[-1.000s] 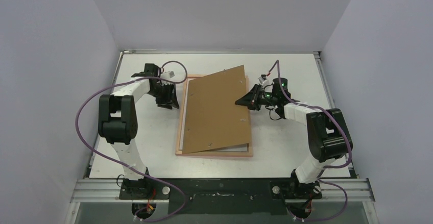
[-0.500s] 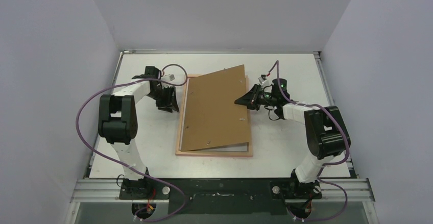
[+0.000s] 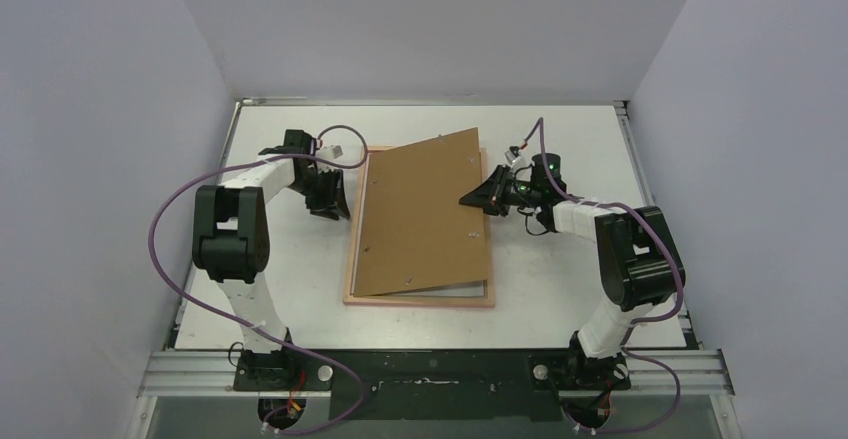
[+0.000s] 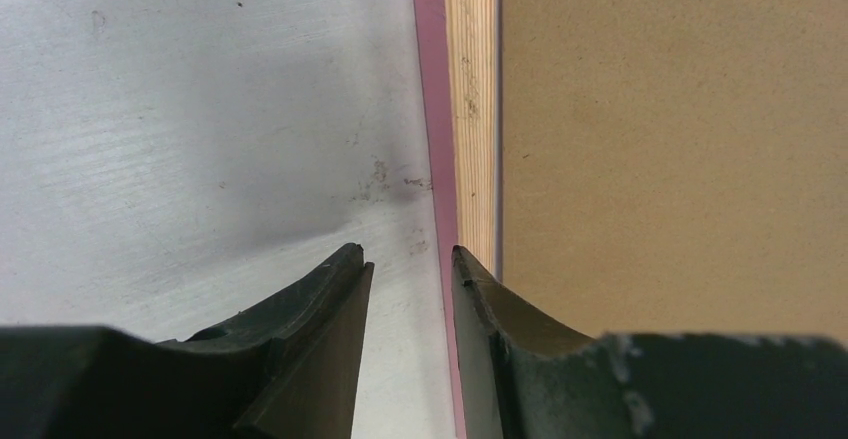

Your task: Put the photo into the frame

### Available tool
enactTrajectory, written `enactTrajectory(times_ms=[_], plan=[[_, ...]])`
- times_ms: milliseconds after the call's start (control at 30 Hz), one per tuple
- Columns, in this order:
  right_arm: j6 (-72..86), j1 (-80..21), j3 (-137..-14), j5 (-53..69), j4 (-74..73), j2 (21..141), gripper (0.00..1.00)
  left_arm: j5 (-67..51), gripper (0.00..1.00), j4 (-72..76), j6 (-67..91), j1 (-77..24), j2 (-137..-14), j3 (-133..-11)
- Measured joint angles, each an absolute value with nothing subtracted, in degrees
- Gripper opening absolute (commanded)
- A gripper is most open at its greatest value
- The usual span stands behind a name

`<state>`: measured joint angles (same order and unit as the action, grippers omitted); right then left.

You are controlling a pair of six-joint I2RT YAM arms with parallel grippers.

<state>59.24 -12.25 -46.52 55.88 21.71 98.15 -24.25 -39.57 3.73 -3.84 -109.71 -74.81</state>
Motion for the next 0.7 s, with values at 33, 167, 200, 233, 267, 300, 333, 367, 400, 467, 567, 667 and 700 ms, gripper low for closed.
enactTrajectory(times_ms=[33,167,200,233,267,300,333,367,400,467,567,667,700], plan=[[58.46,-12.32,-46.98,55.86,20.71,98.17,0.05,-24.25,0.33,-39.55,3.73,-3.92,-109.71,-74.81],[55.88,-12.75,-48.95,55.83,17.96,98.17,0.05,-24.25,0.33,-39.42,3.73,-4.32,-109.71,-74.81],[55.64,-12.82,-49.1,55.81,17.82,98.17,0.05,-24.25,0.32,-39.35,3.73,-4.43,-109.71,-74.81],[55.46,-12.86,-49.17,55.81,17.8,98.19,0.05,-24.25,0.32,-39.33,3.73,-4.47,-109.71,-74.81],[55.4,-12.86,-49.17,55.86,17.85,98.28,0.05,-24.25,0.32,-39.31,3.73,-4.56,-109.73,-74.81],[55.35,-12.84,-49.17,55.86,17.87,98.45,0.05,-24.25,0.32,-39.31,3.73,-4.64,-109.73,-74.81],[55.33,-12.84,-49.17,55.88,17.98,98.72,0.05,-24.25,0.32,-39.31,3.7,-4.75,-109.73,-74.81],[55.35,-12.84,-49.17,55.88,18.15,99.0,0.05,-24.25,0.32,-39.31,3.73,-4.8,-109.73,-74.81],[55.37,-12.84,-49.17,55.94,18.2,99.26,0.05,-24.25,0.32,-39.31,3.7,-4.84,-109.73,-74.81],[55.48,-12.84,-49.17,55.99,18.26,99.44,0.05,-24.25,0.31,-39.31,3.7,-4.95,-109.73,-74.81],[55.53,-12.84,-49.17,56.07,18.61,99.44,0.05,-24.25,0.29,-39.31,3.68,-5.21,-109.73,-74.81],[55.9,-12.84,-49.17,56.05,19.4,99.42,0.05,-24.27,0.26,-39.31,3.62,-5.34,-109.78,-74.81],[56.05,-12.84,-49.15,56.03,19.81,99.42,0.05,-24.27,0.25,-39.31,3.6,-5.41,-109.84,-74.81]])
